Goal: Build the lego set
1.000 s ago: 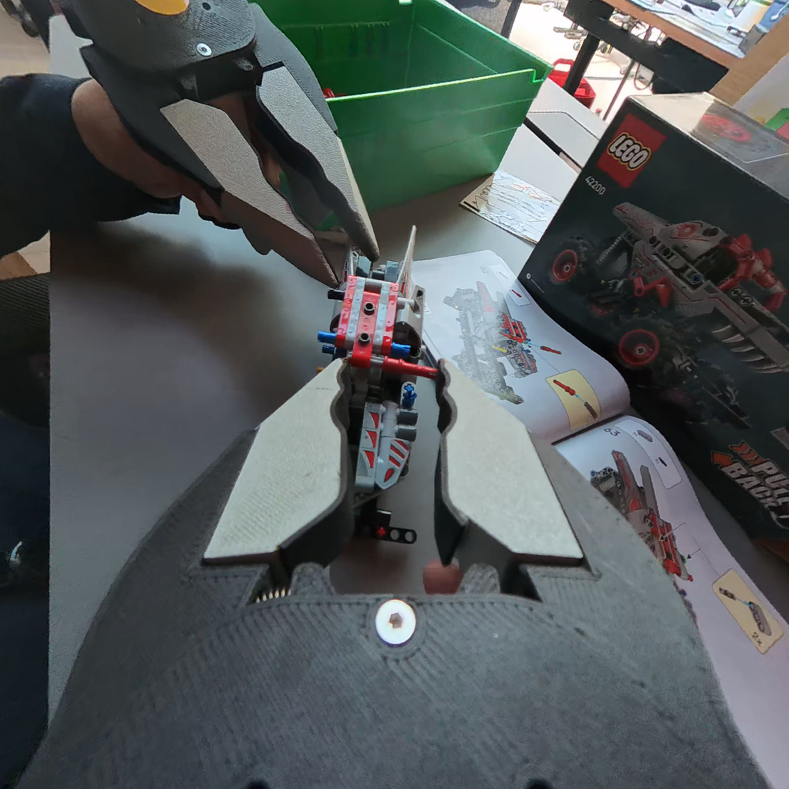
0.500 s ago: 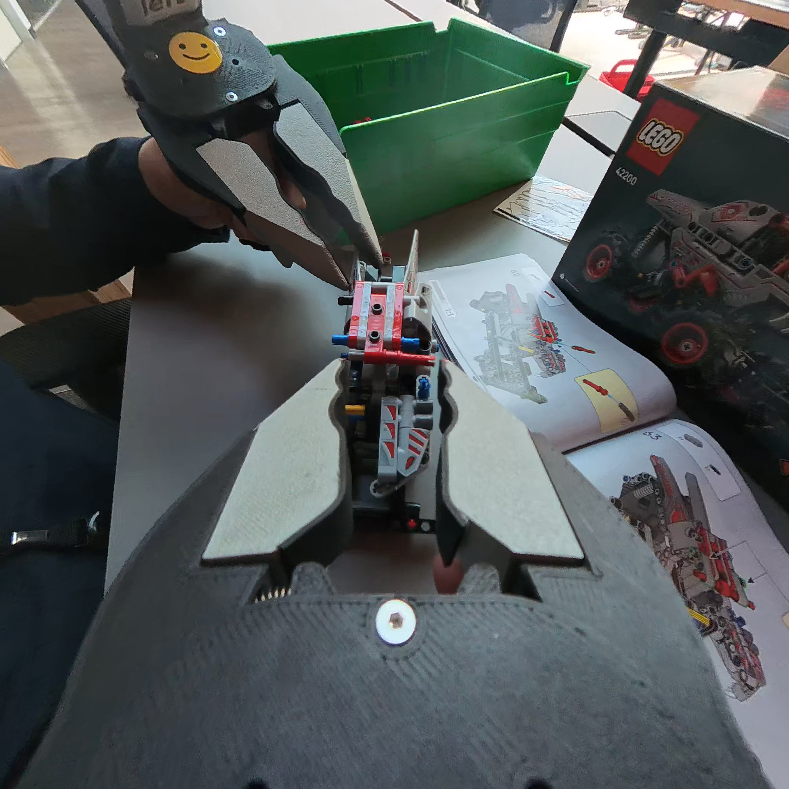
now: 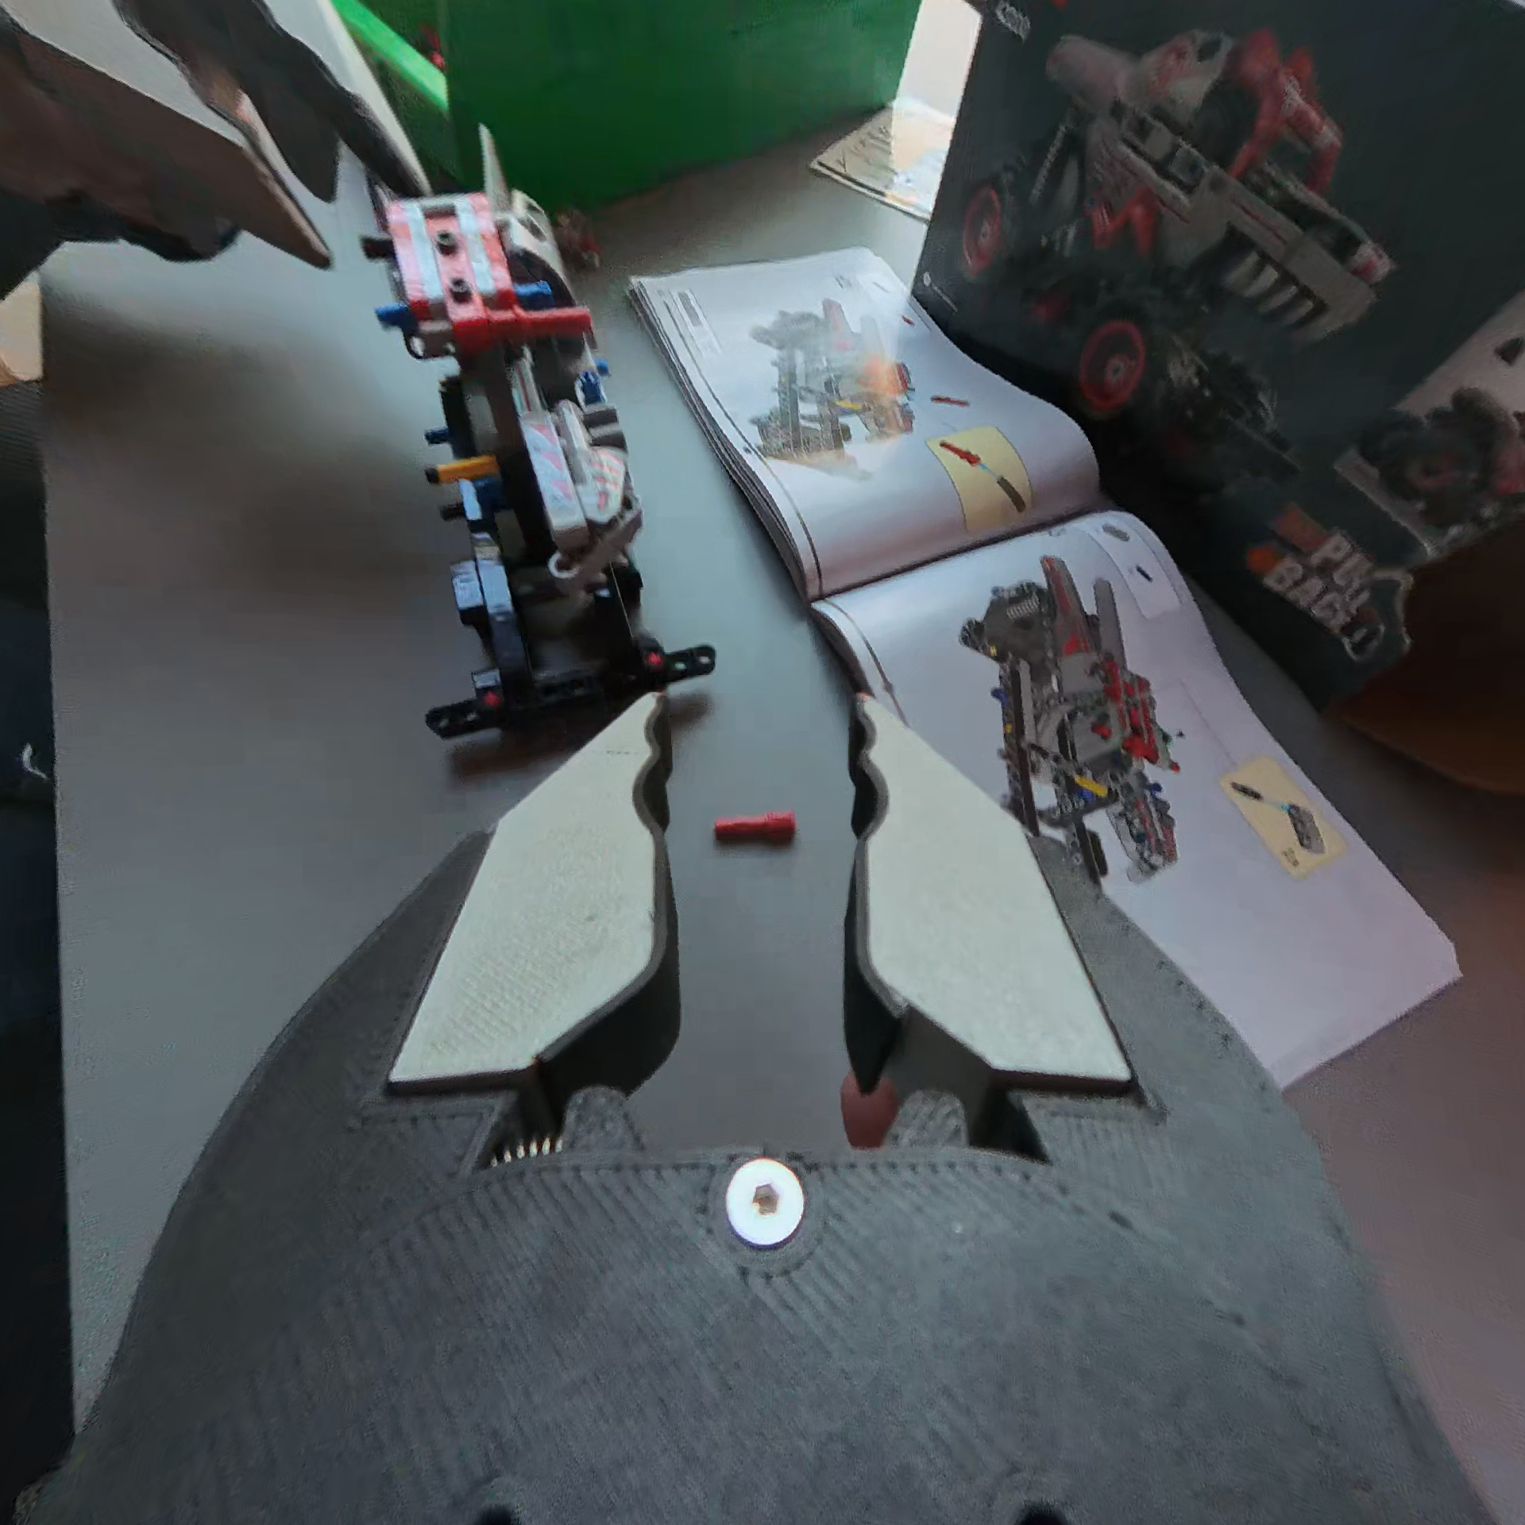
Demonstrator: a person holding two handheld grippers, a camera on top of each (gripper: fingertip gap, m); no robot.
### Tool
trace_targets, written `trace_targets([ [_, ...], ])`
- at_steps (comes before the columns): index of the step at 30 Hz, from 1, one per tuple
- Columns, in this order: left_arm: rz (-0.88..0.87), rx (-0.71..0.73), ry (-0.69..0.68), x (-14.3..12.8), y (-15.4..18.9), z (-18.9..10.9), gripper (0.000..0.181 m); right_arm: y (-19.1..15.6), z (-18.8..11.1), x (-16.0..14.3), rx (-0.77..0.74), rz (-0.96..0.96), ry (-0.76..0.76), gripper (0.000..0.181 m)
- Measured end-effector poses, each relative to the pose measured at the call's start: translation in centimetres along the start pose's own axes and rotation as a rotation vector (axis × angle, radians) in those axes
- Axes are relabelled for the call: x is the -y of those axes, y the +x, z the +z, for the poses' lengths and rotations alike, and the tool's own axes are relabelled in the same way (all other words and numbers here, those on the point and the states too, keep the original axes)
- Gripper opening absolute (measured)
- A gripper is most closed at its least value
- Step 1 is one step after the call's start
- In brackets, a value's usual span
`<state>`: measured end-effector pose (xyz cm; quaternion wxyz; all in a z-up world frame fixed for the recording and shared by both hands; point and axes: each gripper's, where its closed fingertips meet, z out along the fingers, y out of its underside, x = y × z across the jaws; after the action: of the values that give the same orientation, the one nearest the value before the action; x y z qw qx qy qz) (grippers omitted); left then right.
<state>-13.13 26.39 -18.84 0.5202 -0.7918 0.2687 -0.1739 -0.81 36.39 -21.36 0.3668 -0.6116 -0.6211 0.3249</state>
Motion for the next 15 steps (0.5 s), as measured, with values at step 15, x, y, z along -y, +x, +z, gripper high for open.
trace_targets([
  [15,-0.019,-0.128,0.077,1.5,7.5,-2.7,0.044,-0.7,-1.0,-5.2,0.041,-0.028,-0.174,0.035],
])
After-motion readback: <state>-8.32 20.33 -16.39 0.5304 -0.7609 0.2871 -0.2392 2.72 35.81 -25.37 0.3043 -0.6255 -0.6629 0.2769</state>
